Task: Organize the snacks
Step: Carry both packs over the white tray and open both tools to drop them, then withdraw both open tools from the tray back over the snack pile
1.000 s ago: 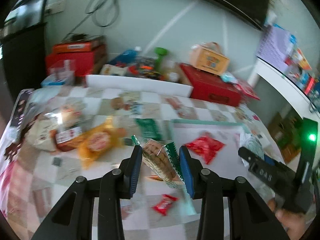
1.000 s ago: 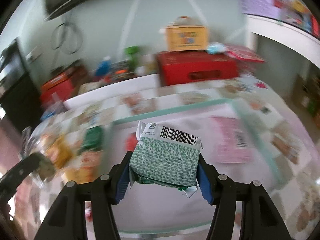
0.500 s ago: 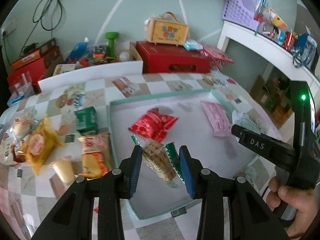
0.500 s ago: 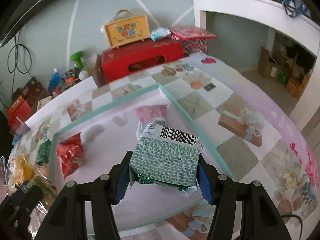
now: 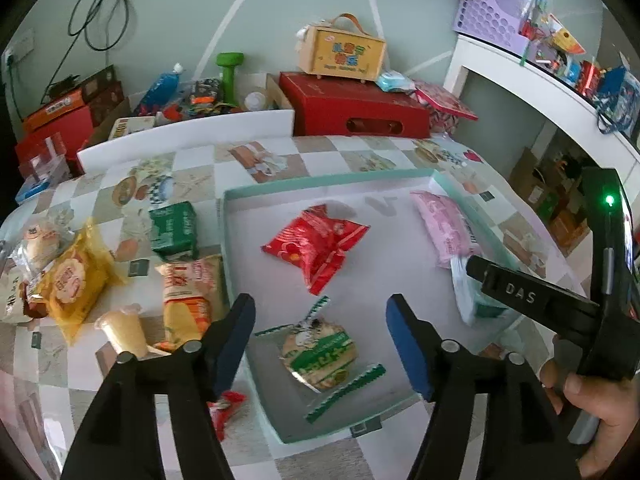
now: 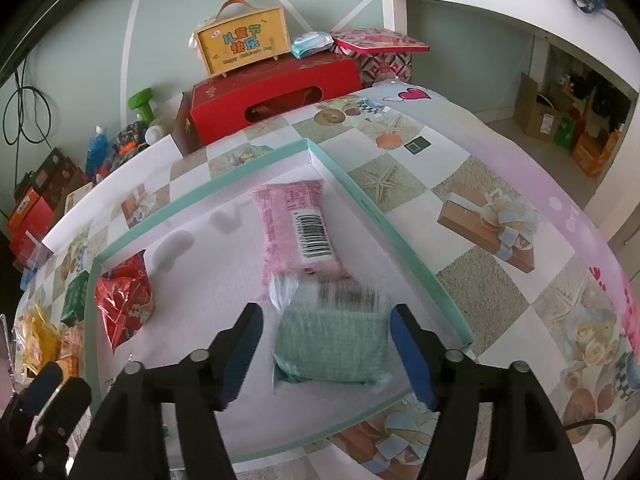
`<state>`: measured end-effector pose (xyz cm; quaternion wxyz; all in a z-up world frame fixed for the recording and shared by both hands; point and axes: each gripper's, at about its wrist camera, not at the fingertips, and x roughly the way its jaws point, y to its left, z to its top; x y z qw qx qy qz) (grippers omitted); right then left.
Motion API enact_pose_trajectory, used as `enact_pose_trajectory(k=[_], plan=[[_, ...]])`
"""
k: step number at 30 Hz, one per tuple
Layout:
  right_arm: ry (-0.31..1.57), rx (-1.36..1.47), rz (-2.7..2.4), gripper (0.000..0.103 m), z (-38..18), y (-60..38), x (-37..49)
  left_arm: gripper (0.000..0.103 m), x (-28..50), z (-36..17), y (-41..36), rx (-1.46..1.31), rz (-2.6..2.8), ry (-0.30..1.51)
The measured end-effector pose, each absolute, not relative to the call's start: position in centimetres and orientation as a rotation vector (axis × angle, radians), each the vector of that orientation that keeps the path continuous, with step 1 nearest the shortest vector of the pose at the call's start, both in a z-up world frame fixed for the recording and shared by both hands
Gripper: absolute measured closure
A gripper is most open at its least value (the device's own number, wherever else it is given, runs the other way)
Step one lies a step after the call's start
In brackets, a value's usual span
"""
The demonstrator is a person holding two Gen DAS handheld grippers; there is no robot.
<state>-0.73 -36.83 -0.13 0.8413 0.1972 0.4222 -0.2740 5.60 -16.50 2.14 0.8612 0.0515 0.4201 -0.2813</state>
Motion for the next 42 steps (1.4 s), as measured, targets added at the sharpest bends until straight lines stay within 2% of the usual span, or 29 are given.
enact_pose_trajectory(k=[2, 4, 5, 10, 13, 31, 42], plan=[[0.895, 0.407, -0.580, 0.013, -0.1, -36.6, -0.6, 0.027, 6.0, 2.1, -15.8, 0.093, -0.563, 0.884], [0.896, 0.395, -0.587, 0.002, -0.2, -36.5, -0.5, 0.022, 6.5, 2.0, -15.0, 0.075, -0.533, 0.890], [0.894, 0.387, -0.588, 0.000, -0.2, -36.5, -0.4, 0.018, 6.8, 1.9, -14.6, 0.064, -0.515, 0.892], [0.883, 0.373, -0.582, 0.000, -0.2, -36.2, -0.3, 0.012, 8.4, 1.2, -11.6, -0.030, -0.408, 0.909], [0.877, 0.357, -0.576, 0.000, -0.1, -35.9, -0.1, 0.004, 8.9, 1.0, -10.0, -0.052, -0.356, 0.910], [0.785, 0.303, -0.371, 0.000, 2.3, -29.7, 2.2, 0.004, 10.3, 0.6, 2.9, -0.243, -0.030, 0.897], [0.861, 0.199, -0.016, 0.000, 0.9, -19.4, 4.3, 0.004, 10.0, -1.6, 3.6, -0.132, -0.015, 1.005]])
